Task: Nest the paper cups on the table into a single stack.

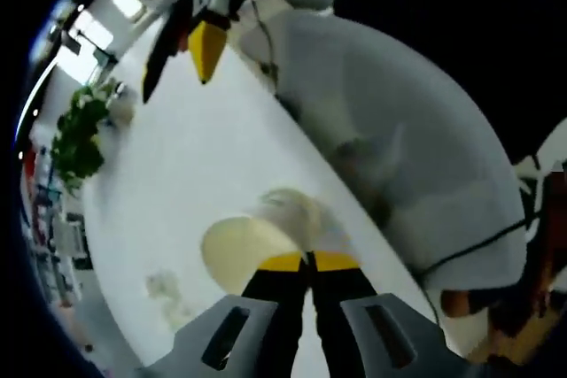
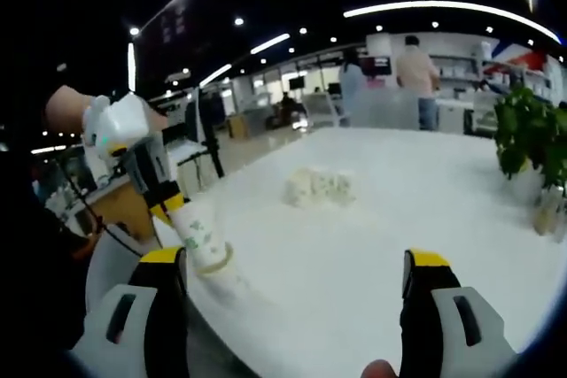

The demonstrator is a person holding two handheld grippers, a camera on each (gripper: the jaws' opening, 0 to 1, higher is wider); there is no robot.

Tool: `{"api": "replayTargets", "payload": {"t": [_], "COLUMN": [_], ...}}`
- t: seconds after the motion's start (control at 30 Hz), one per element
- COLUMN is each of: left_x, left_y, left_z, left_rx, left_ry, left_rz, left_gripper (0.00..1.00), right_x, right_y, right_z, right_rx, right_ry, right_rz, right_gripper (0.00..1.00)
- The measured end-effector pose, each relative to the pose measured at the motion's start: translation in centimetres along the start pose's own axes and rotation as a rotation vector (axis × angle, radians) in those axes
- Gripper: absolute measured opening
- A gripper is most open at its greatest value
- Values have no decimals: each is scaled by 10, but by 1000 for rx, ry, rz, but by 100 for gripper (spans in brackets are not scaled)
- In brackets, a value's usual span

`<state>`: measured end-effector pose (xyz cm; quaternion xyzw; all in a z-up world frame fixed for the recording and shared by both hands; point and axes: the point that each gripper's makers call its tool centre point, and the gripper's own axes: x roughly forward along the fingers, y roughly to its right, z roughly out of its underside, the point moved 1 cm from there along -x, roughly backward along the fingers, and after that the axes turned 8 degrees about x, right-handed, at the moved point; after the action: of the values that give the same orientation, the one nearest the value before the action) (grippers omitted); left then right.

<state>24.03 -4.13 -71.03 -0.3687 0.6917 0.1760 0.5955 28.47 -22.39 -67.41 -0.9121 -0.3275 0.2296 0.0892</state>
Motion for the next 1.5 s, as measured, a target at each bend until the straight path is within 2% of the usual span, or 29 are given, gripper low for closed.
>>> {"api": "replayTargets", "payload": {"t": [0.4,1.17,1.23,1.3,1.4,1.5], "left_x": [18,37,38,40,42,44], "left_y": [2,0,0,-1,-3,-4], "left_z": [4,3,4,7,4,1], "left_rx": [18,-24,-34,-26,-54,-80], "left_ry": [-39,-38,-39,-59,-40,-21], "left_rz": [32,83,83,79,76,74], "left_gripper": [0,1,3,11,19,20], "right_x": [-1,-6,-6,-6,-6,-7], "right_y": [4,12,13,14,16,16], "right_z": [4,11,12,11,12,14], "right_rx": [15,50,52,62,69,71], "right_ry": [0,7,8,16,16,13], "right_rz": [6,21,23,23,23,23], "right_gripper": [100,100,100,100,100,100]}}
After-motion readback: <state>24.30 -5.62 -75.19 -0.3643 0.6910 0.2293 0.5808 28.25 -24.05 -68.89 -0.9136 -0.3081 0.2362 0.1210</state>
